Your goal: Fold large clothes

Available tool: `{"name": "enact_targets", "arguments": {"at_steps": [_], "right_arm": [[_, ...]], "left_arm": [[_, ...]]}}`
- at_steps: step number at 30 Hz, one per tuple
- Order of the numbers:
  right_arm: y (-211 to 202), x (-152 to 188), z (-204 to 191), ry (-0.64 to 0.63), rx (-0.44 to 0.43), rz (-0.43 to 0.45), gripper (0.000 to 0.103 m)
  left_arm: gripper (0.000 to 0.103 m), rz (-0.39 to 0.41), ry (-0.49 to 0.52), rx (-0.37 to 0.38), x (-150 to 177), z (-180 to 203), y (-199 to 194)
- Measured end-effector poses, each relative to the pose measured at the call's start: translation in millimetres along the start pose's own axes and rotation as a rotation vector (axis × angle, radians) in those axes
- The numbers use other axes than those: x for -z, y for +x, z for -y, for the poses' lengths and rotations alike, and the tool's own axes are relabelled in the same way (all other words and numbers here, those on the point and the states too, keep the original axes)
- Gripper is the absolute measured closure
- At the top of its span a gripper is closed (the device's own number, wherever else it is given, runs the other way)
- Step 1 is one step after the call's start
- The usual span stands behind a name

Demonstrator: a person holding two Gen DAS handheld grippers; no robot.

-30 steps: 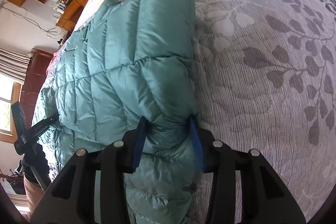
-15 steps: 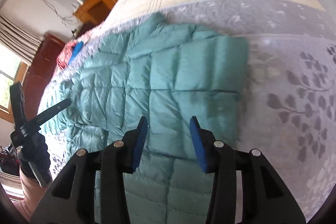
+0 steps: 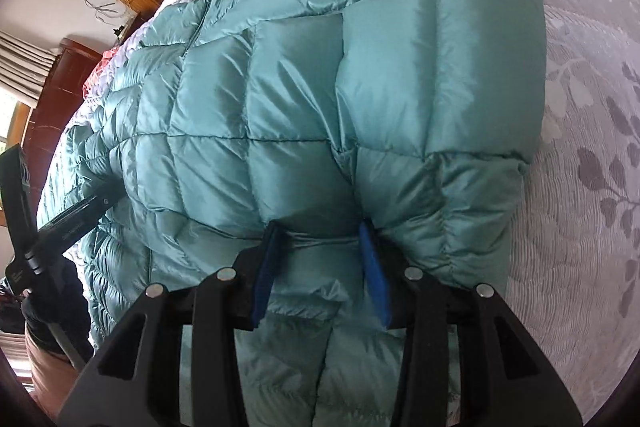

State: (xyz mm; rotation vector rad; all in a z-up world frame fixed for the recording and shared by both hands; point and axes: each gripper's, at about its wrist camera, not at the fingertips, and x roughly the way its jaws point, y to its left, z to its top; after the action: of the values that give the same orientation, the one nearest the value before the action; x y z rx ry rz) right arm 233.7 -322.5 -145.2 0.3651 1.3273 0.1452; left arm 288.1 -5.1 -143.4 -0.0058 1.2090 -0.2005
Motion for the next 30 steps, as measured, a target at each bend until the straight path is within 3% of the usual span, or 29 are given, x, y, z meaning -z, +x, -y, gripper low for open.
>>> {"name": "enact_targets", "arguments": {"at_steps": [7, 10, 12, 14, 18, 24, 27, 30], "right_arm": [[-1.8, 1.7, -1.0, -0.023, 0.015, 0.007, 0.062], [-28.8, 3.5, -7.3, -0.007, -0.067, 0.052, 0.06], [-56.7, 7.6, -7.8, -0.002, -0.124, 0.109, 0.059], [-78.0, 11.1, -2.8, -0.004, -0.089, 0.146, 0.058], [-100.7, 20.7, 25.5, 0.044, 0.011, 0.172, 0.058], [-106.8, 39.7, 67.9, 0.112, 0.088, 0.173, 0.056], [-106.4, 47.1, 77.0, 0.124, 0.098, 0.169, 0.056], [-103.0, 51.4, 77.5, 0.127, 0.1, 0.158, 0.056]], "left_arm": [[0.071, -0.005, 0.001, -0.021, -2.1, 5.1, 0.7], [0.07, -0.005, -0.038, -0.015, -5.1, 3.6, -23.4], [0.058, 0.064, -0.06, -0.002, -2.0, -9.9, -55.2], [0.051, 0.114, -0.088, 0.0, 5.1, -29.6, -83.2], [0.045, 0.156, -0.193, -0.08, 32.7, -97.7, -124.9], [0.044, 0.154, -0.489, -0.259, 100.2, -226.1, -169.1], [0.044, 0.161, -0.656, -0.276, 131.6, -281.9, -183.6], [0.044, 0.211, -0.805, -0.236, 154.4, -328.0, -192.6]]}}
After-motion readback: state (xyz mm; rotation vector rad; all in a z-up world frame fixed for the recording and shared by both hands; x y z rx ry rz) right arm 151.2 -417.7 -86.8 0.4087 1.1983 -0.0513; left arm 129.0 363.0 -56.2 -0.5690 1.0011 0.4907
